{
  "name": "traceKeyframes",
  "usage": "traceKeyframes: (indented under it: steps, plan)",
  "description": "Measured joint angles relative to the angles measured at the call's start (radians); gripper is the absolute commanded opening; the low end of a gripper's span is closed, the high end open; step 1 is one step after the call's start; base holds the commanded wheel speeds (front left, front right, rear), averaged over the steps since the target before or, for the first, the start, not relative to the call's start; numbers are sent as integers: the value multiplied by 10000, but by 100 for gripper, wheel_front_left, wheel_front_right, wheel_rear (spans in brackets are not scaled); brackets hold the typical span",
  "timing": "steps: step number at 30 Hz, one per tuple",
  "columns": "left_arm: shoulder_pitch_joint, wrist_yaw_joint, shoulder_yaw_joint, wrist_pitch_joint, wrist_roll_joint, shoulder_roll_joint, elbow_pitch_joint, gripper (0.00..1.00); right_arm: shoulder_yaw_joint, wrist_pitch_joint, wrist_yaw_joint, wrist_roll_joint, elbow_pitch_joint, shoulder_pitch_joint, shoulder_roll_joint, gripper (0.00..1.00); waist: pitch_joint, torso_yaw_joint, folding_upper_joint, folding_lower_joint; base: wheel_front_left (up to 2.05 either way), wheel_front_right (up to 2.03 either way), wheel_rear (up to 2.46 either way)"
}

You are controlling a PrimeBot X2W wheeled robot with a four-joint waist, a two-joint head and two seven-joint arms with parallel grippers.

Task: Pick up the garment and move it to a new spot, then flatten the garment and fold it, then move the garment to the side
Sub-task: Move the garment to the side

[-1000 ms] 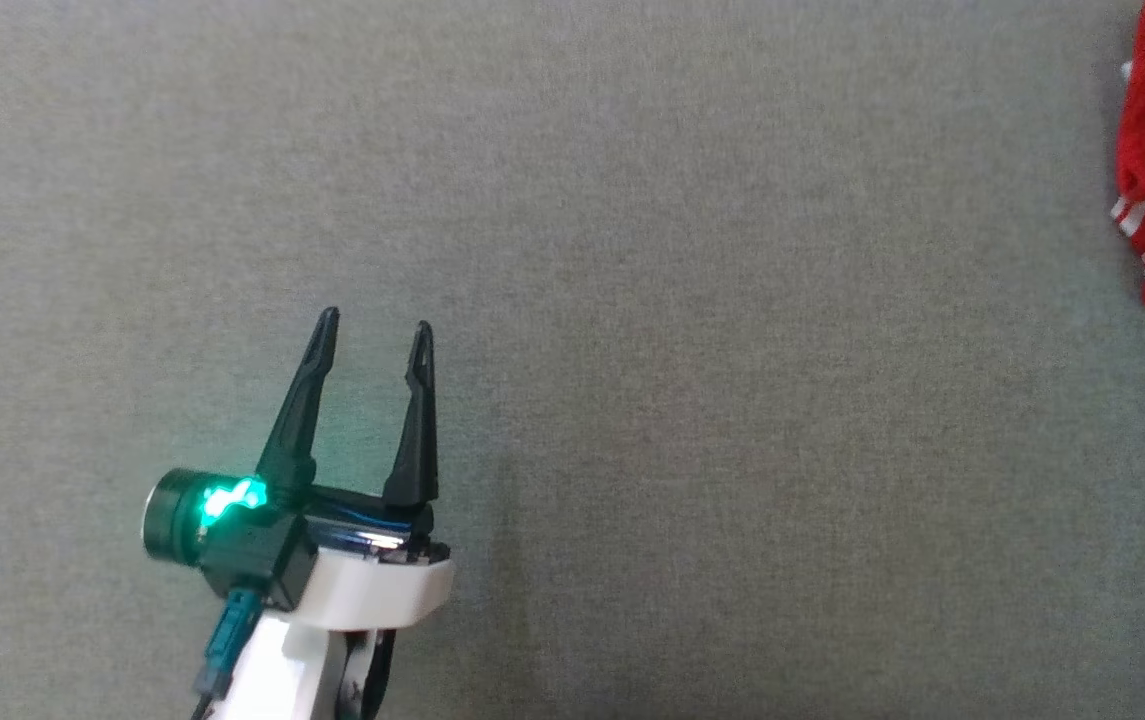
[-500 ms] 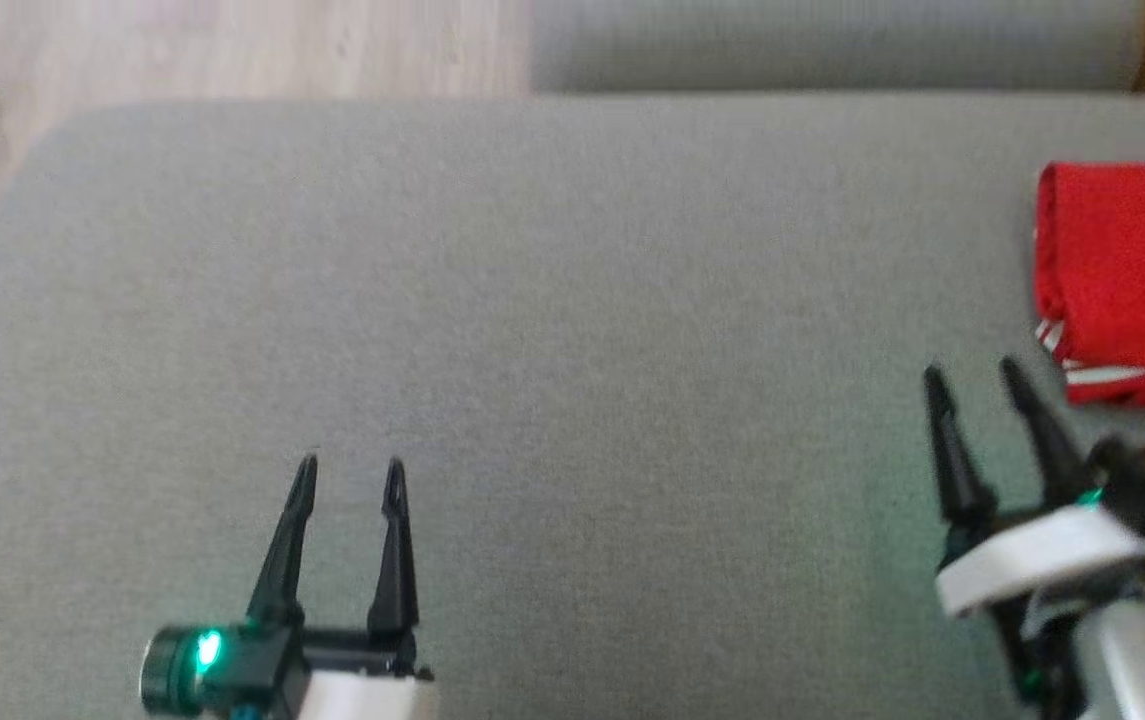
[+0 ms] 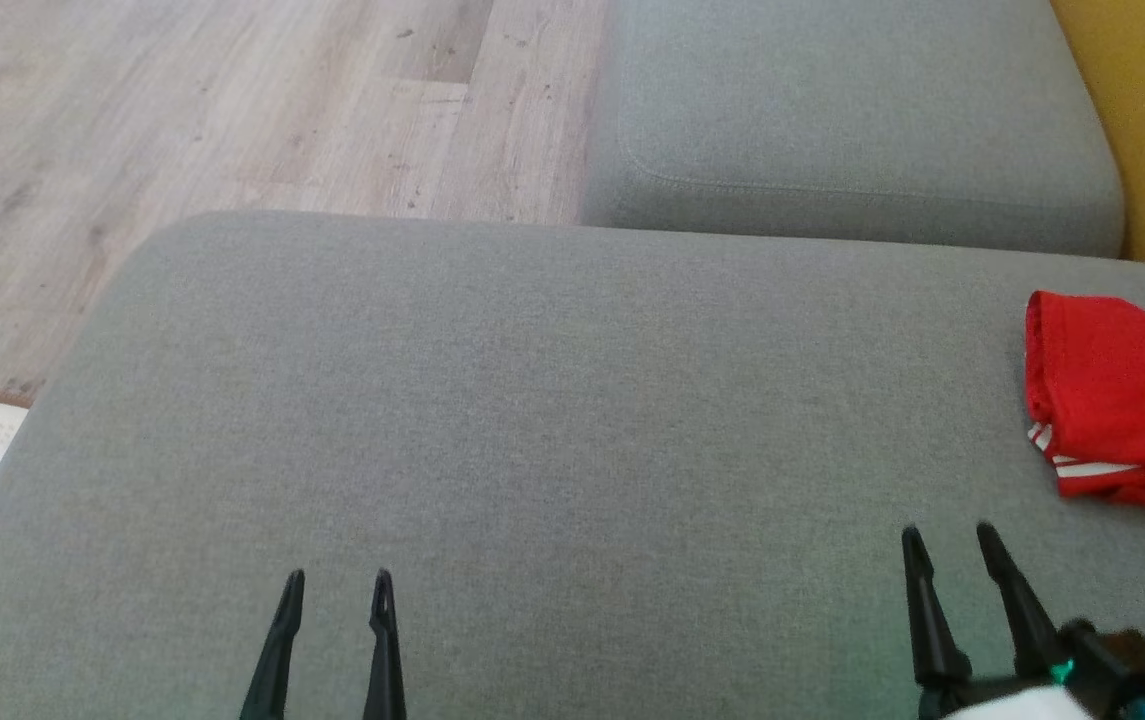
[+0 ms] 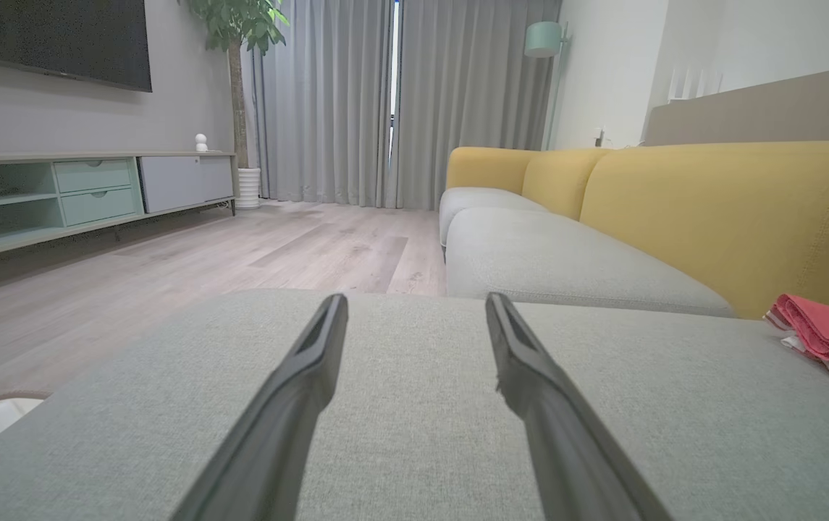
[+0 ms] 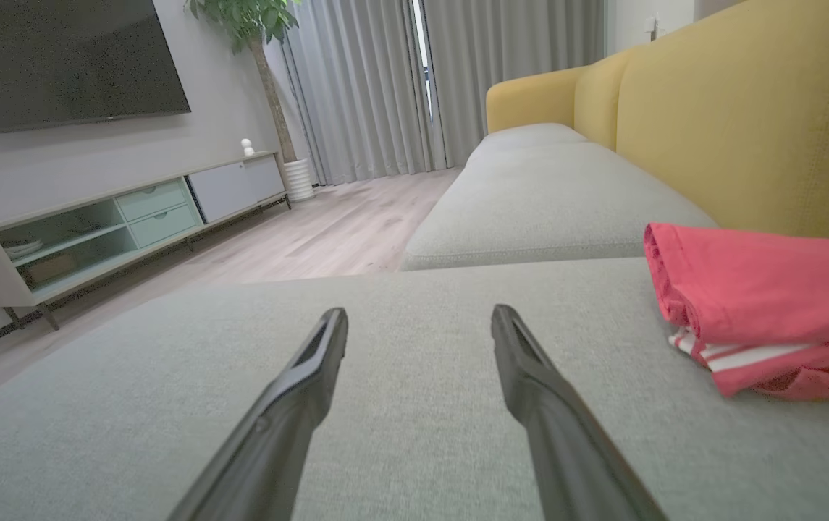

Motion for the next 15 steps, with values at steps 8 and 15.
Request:
traceKeyframes:
  steps: [8, 15]
  plan:
    - [167, -213, 77, 0, 244, 8, 0, 100, -268, 0, 0, -236, -96, 396, 201, 100, -51, -115, 0, 2, 0, 0, 0]
    - [164, -330, 107, 0, 244, 8, 6, 100, -324, 0, 2, -247, -96, 389, 207, 100, 2, -296, 0, 2, 0, 0, 0]
